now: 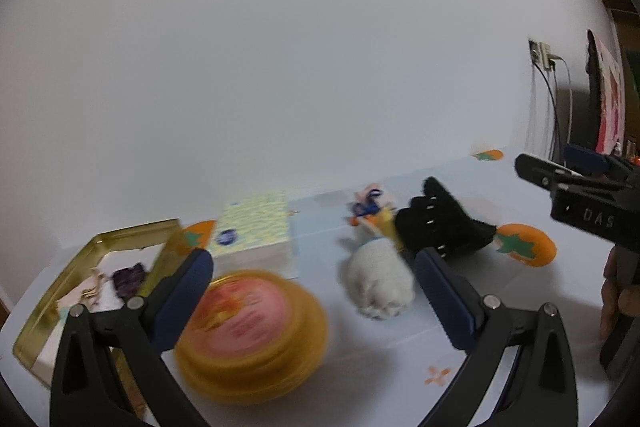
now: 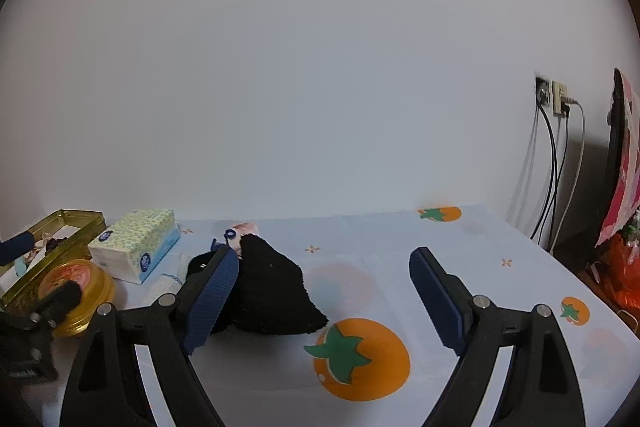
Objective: Organize soft objects
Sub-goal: 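Grasp the white knit glove with the left tool while the right tool grasps the black glove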
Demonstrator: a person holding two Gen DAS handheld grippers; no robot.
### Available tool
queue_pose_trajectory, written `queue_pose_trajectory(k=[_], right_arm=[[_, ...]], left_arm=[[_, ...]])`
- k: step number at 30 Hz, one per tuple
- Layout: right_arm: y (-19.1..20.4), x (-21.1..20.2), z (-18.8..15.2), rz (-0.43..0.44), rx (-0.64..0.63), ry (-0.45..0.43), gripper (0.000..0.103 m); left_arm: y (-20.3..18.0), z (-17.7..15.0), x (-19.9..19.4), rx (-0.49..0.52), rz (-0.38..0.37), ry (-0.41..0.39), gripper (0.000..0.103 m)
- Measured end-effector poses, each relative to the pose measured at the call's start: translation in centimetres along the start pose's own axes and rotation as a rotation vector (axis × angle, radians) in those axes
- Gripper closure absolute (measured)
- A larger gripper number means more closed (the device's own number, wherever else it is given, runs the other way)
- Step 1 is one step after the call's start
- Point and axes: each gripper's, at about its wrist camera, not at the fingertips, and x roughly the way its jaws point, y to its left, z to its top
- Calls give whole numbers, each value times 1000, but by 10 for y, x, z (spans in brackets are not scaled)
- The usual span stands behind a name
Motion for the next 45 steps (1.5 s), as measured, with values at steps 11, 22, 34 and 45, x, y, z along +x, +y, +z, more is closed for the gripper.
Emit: queue_pose_trajectory(k=[11,22,34,45], right_arm=[[-26,9,1,48,158,78,14],[-24,8,-1,61,169,90,14],[-37,25,-10,77,241,169,14],[-9,44,-16,203,180,281,37]], left_arm=[[-45,14,57,56,-29,207,26],[-54,7,104,73,-39,438,53],[-7,15,44,-151,-203,105,65],[18,7,14,-251,-185,27,65]])
